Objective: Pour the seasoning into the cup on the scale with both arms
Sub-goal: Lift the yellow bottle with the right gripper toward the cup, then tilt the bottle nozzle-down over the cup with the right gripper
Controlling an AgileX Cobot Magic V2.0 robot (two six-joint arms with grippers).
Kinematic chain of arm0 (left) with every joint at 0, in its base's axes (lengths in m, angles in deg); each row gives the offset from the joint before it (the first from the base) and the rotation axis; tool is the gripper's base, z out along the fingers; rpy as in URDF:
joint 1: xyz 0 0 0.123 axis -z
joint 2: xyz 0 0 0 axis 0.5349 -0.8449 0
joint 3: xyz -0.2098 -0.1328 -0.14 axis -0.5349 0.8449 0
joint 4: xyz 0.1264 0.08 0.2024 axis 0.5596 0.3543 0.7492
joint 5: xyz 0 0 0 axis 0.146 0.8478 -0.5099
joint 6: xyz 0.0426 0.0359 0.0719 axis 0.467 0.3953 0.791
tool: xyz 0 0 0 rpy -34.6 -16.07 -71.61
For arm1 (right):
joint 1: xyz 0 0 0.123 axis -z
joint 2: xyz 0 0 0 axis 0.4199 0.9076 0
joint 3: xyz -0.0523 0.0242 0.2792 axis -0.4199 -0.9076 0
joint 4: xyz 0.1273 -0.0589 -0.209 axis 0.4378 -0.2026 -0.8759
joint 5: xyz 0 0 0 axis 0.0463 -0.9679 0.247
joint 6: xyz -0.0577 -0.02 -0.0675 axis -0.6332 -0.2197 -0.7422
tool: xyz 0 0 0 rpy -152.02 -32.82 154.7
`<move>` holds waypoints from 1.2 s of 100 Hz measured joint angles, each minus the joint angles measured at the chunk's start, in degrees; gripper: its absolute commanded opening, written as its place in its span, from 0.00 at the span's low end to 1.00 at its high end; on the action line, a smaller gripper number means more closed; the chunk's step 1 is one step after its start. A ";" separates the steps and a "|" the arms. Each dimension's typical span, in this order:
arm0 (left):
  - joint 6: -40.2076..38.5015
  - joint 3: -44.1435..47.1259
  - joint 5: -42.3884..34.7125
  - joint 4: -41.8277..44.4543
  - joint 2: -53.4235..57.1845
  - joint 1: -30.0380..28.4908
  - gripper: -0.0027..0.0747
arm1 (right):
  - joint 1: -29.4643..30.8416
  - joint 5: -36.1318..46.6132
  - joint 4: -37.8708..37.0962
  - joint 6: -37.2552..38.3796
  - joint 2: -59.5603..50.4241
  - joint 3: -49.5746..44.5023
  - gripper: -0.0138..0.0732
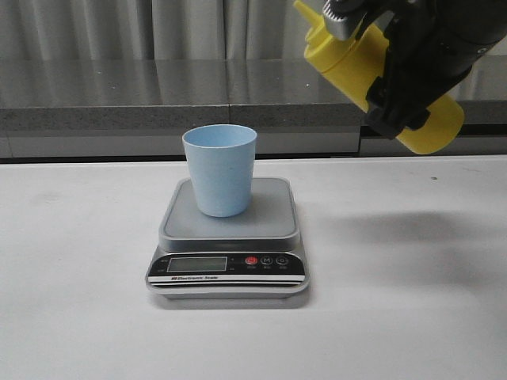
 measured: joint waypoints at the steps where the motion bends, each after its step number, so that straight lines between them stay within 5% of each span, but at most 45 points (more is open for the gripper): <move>1: 0.00 0.00 0.00 0.00 0.00 0.00 0.01 | -0.06 -0.12 -0.85 0.00 0.24 0.11 0.09; 61: 0.00 0.00 0.00 0.00 0.00 0.00 0.01 | -2.71 -1.99 -23.61 0.32 5.79 0.27 0.09; 120: 0.00 0.00 0.00 0.00 0.00 0.00 0.01 | -5.22 -9.16 -29.41 -2.26 9.22 4.02 0.09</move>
